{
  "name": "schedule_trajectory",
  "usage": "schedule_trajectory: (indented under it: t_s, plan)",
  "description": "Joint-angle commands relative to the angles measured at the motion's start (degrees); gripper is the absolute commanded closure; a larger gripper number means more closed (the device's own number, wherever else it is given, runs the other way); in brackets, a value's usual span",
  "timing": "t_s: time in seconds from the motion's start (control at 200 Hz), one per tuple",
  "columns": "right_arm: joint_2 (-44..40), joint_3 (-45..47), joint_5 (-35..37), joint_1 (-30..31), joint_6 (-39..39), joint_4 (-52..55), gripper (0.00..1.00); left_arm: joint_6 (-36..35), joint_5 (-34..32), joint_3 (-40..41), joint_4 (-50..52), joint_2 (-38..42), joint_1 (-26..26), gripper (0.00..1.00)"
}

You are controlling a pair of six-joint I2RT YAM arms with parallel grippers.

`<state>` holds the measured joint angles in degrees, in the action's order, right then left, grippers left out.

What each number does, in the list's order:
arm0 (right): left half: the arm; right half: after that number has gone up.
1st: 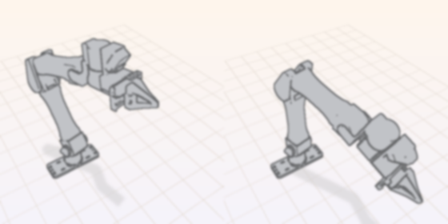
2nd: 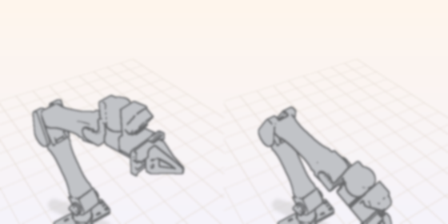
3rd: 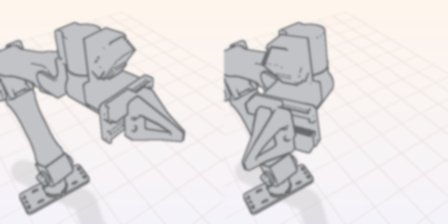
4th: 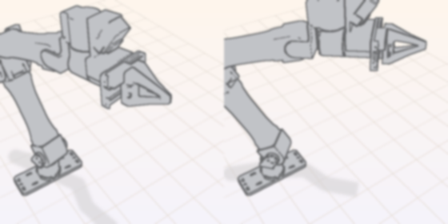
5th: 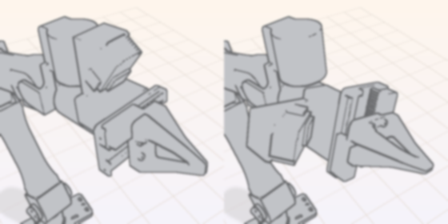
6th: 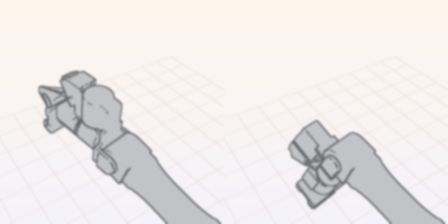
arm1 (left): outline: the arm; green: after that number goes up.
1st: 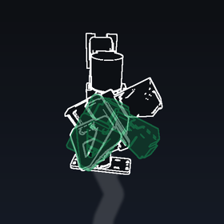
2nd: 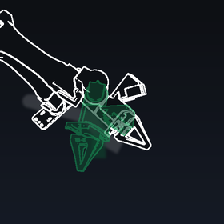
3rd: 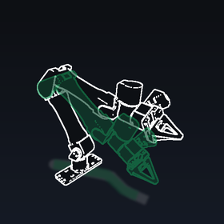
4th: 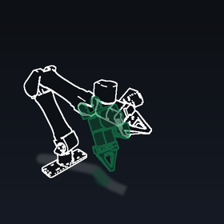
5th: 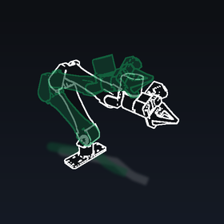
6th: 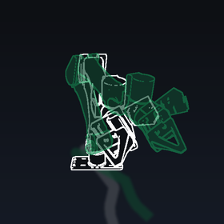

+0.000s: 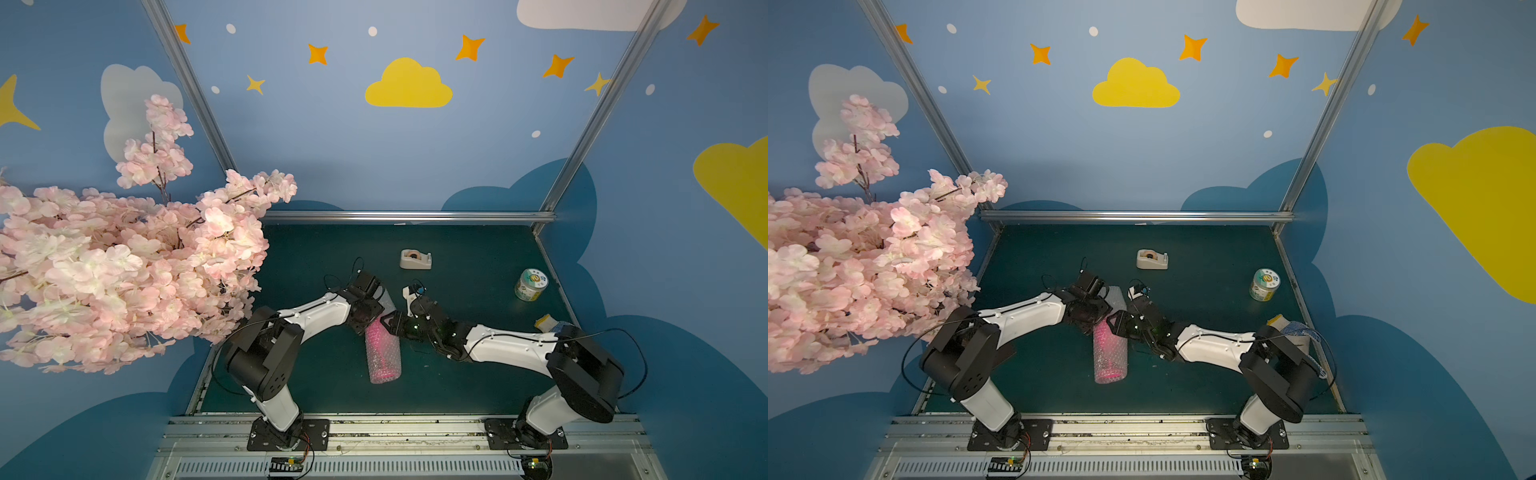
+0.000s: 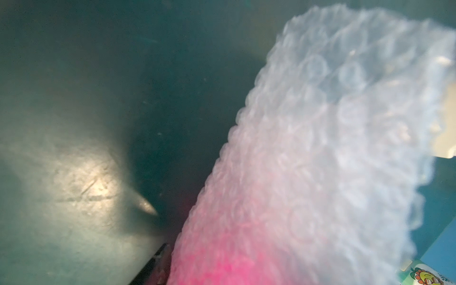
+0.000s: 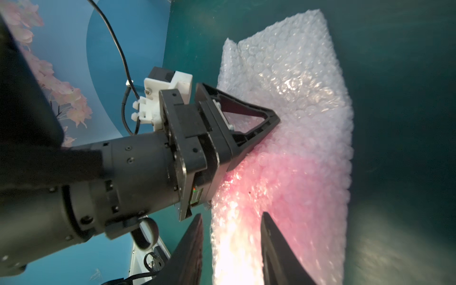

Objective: Wrap wine glasses in bubble wrap
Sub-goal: Stick the tape on the bubble wrap.

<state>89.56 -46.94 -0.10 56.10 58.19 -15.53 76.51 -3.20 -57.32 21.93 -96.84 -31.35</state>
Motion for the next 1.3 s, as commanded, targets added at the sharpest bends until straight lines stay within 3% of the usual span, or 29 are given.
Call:
schedule_trajectory:
  t_s: [0.0,0.15,0.315,0.626,0.966,1.297]
  plan:
    - [-1.98,-1.19,2.14,-0.42,-0.64,3.42,0.61,-0.48,0.21,0.39,1.49,-0.22,-0.2,0.34]
    - [-1.84,-1.6,1.06,-0.63,-0.9,4.93,0.65,-0.4,0.22,0.19,1.46,-0.39,-0.2,0.34]
    - [-1.07,-1.5,-0.49,-0.72,-1.8,6.5,0.78,-0.44,0.13,0.04,1.55,-0.4,-0.2,0.34]
    - [0.89,-3.18,-3.53,-0.07,-3.82,4.08,0.8,-0.31,0.26,0.15,1.5,-0.53,-0.15,0.35]
    - [-0.72,-2.57,-0.62,0.11,-3.94,5.64,0.78,-0.48,0.41,0.05,1.42,-0.67,-0.19,0.35]
    - [5.41,-6.75,-4.37,0.81,-5.47,7.0,0.79,-0.57,0.3,-0.53,1.88,-0.79,-0.17,0.35]
